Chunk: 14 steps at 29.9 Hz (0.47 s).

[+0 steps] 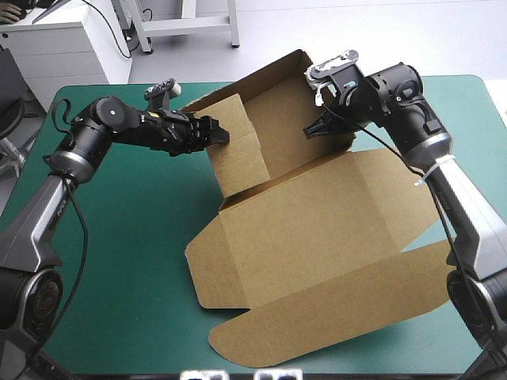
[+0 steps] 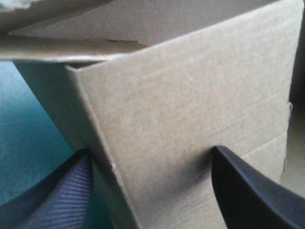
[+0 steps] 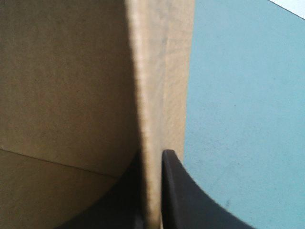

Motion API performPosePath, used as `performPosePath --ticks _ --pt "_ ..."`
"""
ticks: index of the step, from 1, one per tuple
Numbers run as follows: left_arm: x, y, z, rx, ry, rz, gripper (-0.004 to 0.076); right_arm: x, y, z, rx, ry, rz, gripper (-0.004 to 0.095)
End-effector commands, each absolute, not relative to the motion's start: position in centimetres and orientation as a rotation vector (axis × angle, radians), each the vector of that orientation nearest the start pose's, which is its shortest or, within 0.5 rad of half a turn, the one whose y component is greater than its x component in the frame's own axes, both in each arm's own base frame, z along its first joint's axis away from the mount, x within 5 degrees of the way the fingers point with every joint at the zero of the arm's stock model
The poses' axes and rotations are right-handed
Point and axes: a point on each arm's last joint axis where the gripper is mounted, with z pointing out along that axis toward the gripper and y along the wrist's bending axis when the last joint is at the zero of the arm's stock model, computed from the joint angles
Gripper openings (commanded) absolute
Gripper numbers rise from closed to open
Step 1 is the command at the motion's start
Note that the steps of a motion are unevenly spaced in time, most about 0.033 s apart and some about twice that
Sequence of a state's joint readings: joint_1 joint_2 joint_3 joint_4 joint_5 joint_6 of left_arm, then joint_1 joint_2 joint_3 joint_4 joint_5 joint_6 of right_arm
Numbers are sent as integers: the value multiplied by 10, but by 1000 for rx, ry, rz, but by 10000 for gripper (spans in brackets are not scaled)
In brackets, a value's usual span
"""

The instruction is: Fold the box

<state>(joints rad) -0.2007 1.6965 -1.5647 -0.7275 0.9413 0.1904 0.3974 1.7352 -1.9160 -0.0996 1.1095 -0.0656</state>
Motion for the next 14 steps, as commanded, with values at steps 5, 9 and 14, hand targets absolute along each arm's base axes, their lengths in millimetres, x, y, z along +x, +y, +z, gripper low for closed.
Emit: performPosePath --ticks 5,9,14 --pt "340 -114 389 172 2340 -921 480 341 141 460 -447 2116 121 -14" --pt "337 -111 393 174 2332 -912 480 345 135 459 -401 2124 43 -14" --pt "333 -110 398 179 2321 -907 480 348 128 461 -339 2102 13 -14"
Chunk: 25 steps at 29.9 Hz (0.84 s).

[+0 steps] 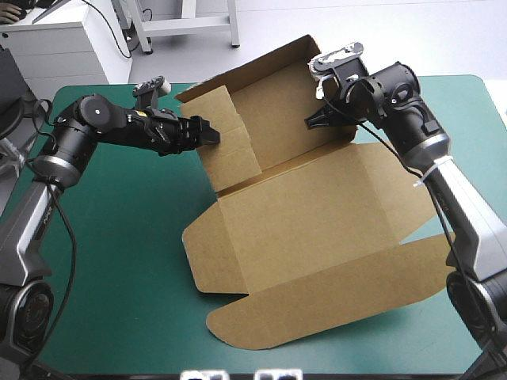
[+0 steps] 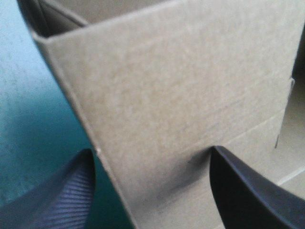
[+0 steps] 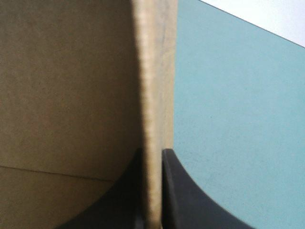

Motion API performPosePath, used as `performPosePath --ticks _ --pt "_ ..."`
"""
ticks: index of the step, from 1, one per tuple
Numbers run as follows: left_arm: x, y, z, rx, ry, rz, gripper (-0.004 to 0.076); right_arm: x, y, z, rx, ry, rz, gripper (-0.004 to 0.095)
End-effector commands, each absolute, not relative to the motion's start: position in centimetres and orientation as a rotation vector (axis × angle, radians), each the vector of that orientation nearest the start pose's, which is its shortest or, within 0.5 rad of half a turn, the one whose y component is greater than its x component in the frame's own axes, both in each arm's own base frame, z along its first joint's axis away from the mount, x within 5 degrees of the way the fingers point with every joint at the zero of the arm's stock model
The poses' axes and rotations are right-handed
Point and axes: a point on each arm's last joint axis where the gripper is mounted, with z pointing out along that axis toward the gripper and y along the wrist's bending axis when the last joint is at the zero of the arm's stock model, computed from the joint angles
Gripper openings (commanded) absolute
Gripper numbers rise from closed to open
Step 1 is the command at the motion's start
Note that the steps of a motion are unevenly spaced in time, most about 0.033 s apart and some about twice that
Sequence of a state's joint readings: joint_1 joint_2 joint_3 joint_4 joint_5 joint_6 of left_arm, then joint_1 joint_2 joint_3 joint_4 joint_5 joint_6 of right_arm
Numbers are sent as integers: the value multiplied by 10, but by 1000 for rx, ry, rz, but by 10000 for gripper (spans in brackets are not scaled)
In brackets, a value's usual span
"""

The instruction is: Fold the box

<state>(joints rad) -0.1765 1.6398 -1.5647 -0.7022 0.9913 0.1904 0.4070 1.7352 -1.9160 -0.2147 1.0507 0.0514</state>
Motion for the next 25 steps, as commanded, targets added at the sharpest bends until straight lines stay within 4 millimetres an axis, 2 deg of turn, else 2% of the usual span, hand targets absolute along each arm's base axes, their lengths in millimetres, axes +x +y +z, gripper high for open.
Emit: performPosePath --ticks 1,5,12,19,25 --pt "334 -110 399 166 2304 -910 480 348 128 461 -328 2105 24 -14" --pt "340 -110 406 97 2209 -945 480 346 133 460 -365 2117 80 -14" --pt "346 -107 409 22 2164 -918 480 345 137 460 -358 2124 148 -14" --pt "351 -99 406 -101 2171 -834 477 342 146 459 -381 2130 252 -14" --pt "358 -104 396 -92 2196 -829 452 334 165 461 -458 2095 299 -14"
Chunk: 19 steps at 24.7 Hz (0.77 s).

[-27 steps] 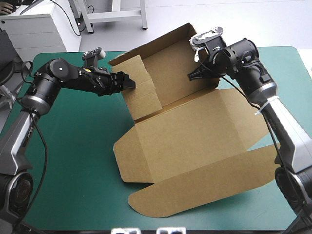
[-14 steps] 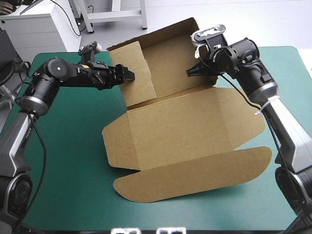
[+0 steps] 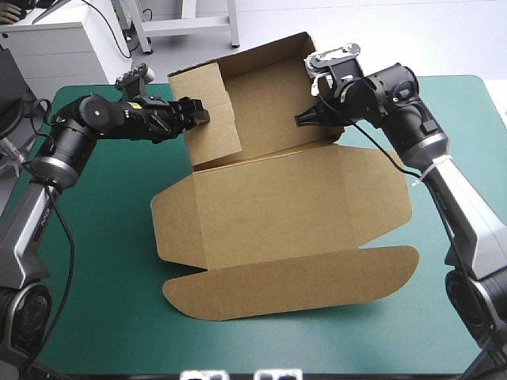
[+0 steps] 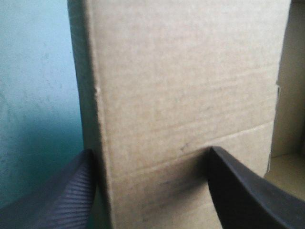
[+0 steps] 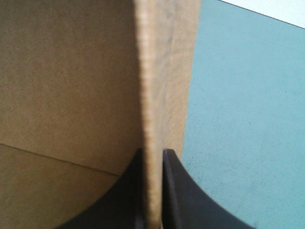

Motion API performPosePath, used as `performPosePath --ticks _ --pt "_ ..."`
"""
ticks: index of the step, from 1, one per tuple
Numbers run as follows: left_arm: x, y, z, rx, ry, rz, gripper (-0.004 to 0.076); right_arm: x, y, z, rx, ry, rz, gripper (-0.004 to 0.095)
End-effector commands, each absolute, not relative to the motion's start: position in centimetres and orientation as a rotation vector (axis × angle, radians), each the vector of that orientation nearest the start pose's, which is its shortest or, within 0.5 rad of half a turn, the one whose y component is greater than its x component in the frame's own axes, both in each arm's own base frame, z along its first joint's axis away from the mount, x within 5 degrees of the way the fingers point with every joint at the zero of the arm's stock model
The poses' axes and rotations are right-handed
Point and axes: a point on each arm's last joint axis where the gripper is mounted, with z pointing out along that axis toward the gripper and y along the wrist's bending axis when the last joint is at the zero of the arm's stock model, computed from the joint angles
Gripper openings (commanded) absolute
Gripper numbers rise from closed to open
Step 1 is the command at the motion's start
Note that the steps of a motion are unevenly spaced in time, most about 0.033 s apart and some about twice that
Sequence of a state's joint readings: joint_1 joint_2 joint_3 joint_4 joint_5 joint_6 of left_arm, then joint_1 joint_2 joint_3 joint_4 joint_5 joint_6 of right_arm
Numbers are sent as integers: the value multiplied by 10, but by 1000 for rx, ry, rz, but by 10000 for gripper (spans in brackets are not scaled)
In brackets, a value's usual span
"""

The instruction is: Fold the box

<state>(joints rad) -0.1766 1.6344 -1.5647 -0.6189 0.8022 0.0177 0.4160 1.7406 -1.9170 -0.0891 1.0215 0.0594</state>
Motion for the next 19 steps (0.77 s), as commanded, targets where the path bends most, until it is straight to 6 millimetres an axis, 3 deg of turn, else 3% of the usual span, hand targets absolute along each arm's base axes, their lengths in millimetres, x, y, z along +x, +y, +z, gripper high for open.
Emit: performPosePath --ticks 1,9,10,12,19 --pt "359 -106 394 -86 2204 -828 430 332 169 462 -468 2087 310 -14" --pt "363 -110 385 -55 2239 -786 194 328 177 462 -491 2081 335 -14" --pt "363 -110 385 -56 2235 -785 105 328 178 462 -491 2086 340 -14" --pt "363 -110 385 -35 2228 -773 8 327 179 462 -496 2086 358 -14" --pt "364 -108 384 20 2234 -720 -8 328 179 461 -503 2089 354 -14"
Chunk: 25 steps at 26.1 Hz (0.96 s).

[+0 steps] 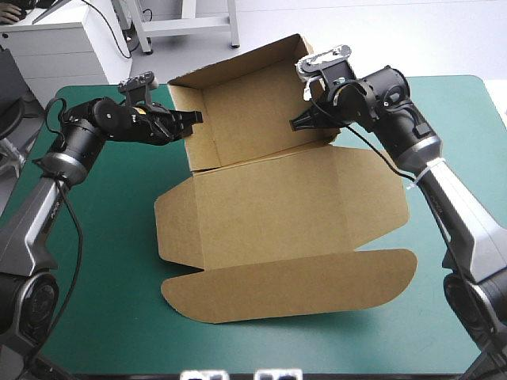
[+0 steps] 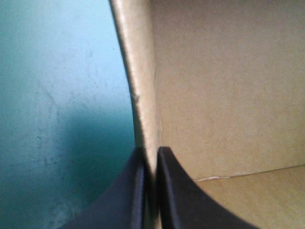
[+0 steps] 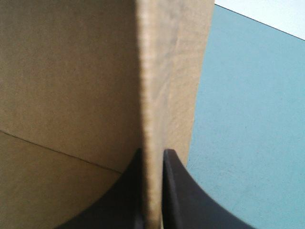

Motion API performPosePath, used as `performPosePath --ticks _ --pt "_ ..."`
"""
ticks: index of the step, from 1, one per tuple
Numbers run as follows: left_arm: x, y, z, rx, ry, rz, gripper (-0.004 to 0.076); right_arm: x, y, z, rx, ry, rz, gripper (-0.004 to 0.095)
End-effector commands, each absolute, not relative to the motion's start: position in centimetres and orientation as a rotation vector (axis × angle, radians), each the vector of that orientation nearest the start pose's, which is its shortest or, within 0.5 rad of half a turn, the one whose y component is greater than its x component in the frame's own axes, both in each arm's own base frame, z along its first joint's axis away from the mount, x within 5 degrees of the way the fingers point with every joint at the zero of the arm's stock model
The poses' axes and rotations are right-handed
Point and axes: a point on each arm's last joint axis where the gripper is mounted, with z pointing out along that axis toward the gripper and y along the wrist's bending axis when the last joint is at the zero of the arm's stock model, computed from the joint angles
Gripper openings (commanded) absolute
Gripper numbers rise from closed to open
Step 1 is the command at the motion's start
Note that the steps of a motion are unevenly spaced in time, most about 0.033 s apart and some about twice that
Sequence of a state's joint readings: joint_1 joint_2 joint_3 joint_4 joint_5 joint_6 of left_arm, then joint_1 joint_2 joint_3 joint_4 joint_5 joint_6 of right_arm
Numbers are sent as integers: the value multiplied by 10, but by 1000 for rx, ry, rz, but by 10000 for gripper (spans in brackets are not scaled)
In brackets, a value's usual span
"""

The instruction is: Fold the box

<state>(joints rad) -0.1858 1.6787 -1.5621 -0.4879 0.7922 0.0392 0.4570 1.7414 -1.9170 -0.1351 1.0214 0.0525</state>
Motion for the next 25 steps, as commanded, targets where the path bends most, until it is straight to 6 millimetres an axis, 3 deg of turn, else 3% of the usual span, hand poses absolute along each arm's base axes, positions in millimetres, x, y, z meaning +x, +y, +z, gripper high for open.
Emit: performPosePath --ticks 1,7,16,25 --pt "363 -106 381 41 2262 -677 -8 332 180 456 -494 2107 336 -14" --pt "364 -99 362 22 2406 -543 -9 361 187 400 -477 2351 197 -14" --pt "371 -97 313 73 2709 -411 -8 384 194 347 -476 2545 129 -14" --pt "380 -113 295 97 2716 -403 -8 411 178 305 -462 2649 71 -14"
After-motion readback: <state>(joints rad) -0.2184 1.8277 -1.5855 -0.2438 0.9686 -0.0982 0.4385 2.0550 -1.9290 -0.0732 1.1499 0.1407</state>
